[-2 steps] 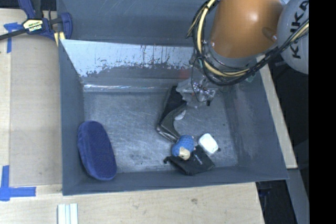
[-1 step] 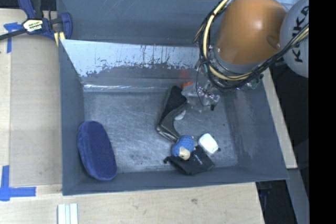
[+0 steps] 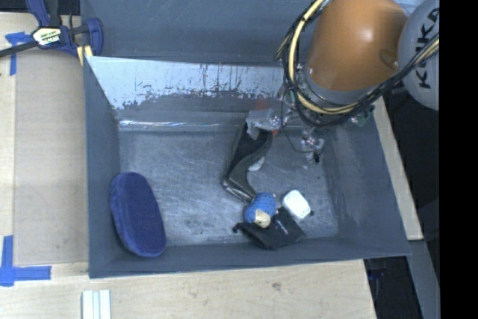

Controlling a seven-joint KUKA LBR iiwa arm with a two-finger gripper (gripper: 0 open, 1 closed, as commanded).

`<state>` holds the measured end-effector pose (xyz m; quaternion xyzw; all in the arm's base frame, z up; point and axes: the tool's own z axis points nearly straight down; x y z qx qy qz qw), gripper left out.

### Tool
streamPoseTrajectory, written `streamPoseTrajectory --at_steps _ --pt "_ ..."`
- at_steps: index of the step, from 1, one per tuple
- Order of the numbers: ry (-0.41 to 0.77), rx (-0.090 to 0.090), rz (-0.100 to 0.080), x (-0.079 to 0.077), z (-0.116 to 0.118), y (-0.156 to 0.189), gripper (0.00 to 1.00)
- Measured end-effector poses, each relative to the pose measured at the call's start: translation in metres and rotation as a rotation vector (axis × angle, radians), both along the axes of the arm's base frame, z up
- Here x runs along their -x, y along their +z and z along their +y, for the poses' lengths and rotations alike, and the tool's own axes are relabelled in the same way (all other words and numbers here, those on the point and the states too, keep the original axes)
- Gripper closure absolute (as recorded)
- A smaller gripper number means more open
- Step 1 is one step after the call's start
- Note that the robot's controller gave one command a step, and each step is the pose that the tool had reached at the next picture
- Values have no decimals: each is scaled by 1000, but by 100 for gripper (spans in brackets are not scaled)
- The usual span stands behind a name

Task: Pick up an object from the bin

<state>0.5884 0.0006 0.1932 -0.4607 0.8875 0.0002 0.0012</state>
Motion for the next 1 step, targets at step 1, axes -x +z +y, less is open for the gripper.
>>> streamPoseTrajectory --at_steps 1 --pt "144 -1 6 -28 20 -92 0"
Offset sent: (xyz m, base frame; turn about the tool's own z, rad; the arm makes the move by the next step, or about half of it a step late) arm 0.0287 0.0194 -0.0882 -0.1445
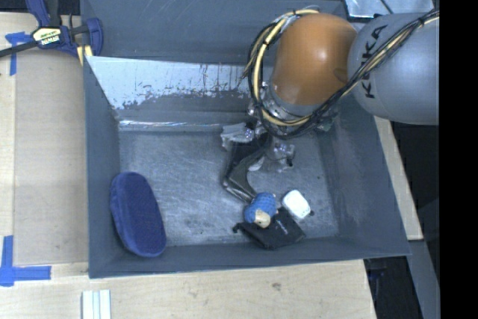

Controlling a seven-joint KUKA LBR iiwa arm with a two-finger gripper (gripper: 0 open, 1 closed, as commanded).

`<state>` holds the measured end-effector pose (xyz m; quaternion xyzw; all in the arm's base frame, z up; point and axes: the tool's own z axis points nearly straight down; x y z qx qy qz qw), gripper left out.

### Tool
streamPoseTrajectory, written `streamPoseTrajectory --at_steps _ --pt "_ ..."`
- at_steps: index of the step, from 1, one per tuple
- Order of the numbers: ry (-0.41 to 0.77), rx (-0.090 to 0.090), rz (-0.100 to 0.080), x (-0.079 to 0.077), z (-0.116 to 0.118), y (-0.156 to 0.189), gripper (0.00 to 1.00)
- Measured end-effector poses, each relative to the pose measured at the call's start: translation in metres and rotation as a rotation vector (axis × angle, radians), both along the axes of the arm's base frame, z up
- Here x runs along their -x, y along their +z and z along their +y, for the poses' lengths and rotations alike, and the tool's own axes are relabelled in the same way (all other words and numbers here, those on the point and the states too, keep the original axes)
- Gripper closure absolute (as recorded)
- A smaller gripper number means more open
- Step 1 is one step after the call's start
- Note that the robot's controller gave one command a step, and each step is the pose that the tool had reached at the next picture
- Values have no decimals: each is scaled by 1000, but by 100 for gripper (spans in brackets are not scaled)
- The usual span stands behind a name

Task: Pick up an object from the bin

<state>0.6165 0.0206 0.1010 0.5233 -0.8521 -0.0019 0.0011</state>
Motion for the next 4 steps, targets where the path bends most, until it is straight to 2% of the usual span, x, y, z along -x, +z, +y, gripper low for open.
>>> streamPoseTrajectory --at_steps 1,2,3,4 --pt "259 0 -2 -8 -1 -32 0" --pt "256 -2 -6 -9 0 -30 100" --pt "231 1 -6 21 9 86 100" --pt "224 1 -10 4 5 169 100"
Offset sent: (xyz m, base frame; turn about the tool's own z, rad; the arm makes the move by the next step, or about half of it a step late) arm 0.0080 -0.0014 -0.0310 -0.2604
